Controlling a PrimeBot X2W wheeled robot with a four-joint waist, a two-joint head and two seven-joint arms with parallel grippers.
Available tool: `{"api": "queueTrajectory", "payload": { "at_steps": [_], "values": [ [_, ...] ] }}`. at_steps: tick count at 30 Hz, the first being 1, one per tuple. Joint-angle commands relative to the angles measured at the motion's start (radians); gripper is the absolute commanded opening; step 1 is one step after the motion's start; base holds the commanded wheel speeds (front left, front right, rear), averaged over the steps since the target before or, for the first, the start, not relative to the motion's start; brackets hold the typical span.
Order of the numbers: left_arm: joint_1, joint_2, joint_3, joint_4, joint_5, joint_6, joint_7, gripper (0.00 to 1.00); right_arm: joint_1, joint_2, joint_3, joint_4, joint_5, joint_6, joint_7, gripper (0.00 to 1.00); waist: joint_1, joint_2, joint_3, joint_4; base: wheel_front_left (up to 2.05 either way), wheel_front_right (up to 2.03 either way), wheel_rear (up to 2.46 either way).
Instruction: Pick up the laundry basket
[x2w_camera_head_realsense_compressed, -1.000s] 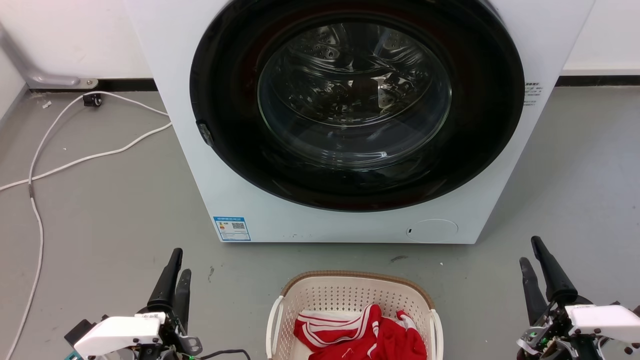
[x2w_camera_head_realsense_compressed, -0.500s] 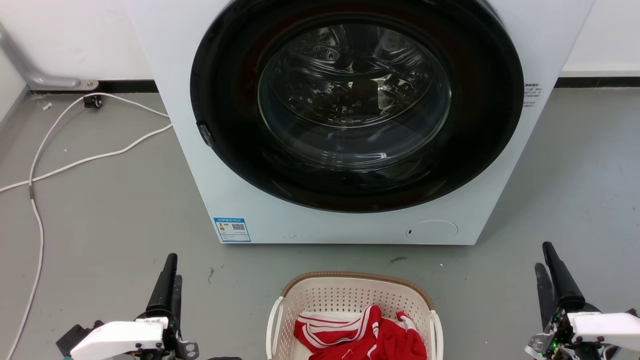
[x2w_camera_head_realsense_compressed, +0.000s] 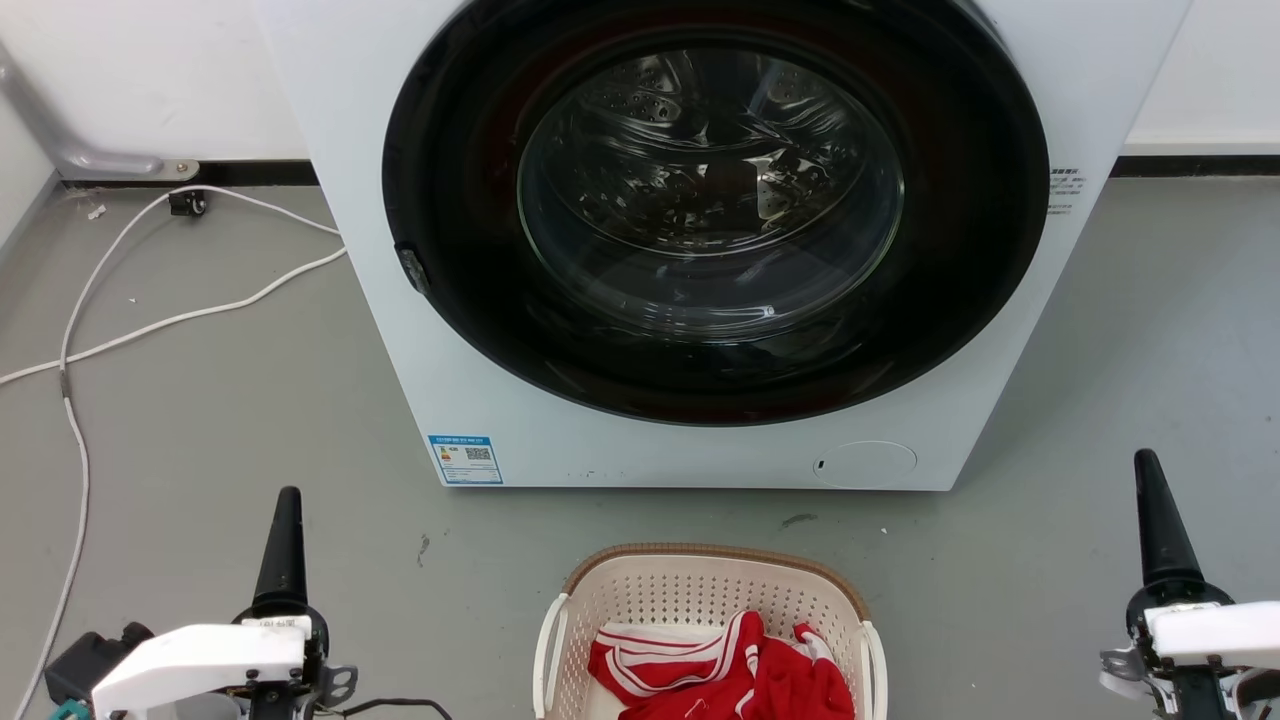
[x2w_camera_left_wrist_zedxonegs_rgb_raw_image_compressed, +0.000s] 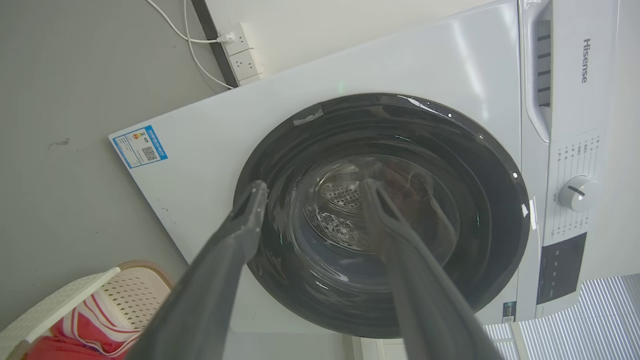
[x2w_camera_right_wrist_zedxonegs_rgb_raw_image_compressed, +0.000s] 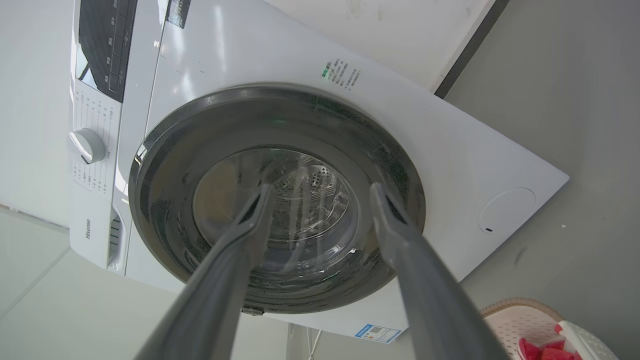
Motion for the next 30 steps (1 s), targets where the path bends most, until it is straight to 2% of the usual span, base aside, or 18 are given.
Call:
{"api": "queueTrajectory", "payload": {
  "at_steps": [1,8,14,19,25,30],
  "values": [
    [-0.004,0.004,0.004,-0.041,0.047,0.009,-0.013,1.0,-0.015,-0.004,0.01,-0.046,-0.086,0.0,-0.012,1.0,0.0,0.0,0.0,0.001,0.0,0.0,0.0],
    [0.006,0.004,-0.019,-0.128,0.198,0.04,-0.037,1.0,-0.004,-0.004,0.032,-0.131,-0.297,0.0,-0.036,1.0,0.0,0.0,0.001,0.001,0.0,0.0,0.0],
    [0.017,0.004,-0.091,-0.186,0.401,0.036,-0.057,1.0,0.009,-0.004,0.064,-0.185,-0.437,0.0,-0.057,1.0,0.0,0.0,0.002,0.002,0.0,0.0,0.0],
    [0.03,0.004,-0.153,-0.212,0.542,0.032,-0.073,1.0,0.027,-0.004,0.083,-0.207,-0.528,0.0,-0.072,1.0,0.0,0.0,0.001,0.001,0.0,0.0,0.0],
    [0.04,0.004,-0.205,-0.225,0.66,0.014,-0.091,1.0,0.046,-0.004,0.091,-0.209,-0.621,0.0,-0.09,1.0,0.0,0.0,0.0,-0.001,0.0,0.0,0.0],
    [0.051,0.004,-0.226,-0.222,0.767,0.025,-0.105,1.0,0.062,-0.004,0.099,-0.203,-0.692,0.0,-0.104,1.0,0.0,0.0,-0.001,-0.004,0.0,0.0,0.0]
  ]
}}
